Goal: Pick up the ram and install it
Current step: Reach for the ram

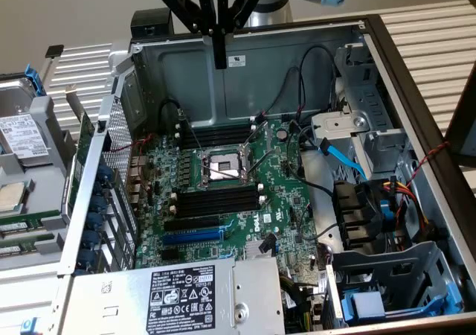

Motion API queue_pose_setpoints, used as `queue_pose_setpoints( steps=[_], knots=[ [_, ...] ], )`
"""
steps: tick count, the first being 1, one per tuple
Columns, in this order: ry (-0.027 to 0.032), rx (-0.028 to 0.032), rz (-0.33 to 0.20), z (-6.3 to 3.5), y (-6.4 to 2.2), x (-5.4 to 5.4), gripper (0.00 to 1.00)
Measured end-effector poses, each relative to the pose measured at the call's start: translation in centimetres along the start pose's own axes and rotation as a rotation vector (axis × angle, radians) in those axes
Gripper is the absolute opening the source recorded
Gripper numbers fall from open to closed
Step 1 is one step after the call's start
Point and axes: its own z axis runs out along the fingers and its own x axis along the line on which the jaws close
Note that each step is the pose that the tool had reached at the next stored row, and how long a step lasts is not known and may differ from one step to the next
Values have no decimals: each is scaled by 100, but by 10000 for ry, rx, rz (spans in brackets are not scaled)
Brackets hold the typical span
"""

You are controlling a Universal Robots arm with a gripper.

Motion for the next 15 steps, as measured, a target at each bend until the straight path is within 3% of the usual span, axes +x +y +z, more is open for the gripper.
queue_pose_setpoints(
  steps=[15],
  knots=[
    [0, -2, 0, -7, -63, 193, 11]
  ],
)
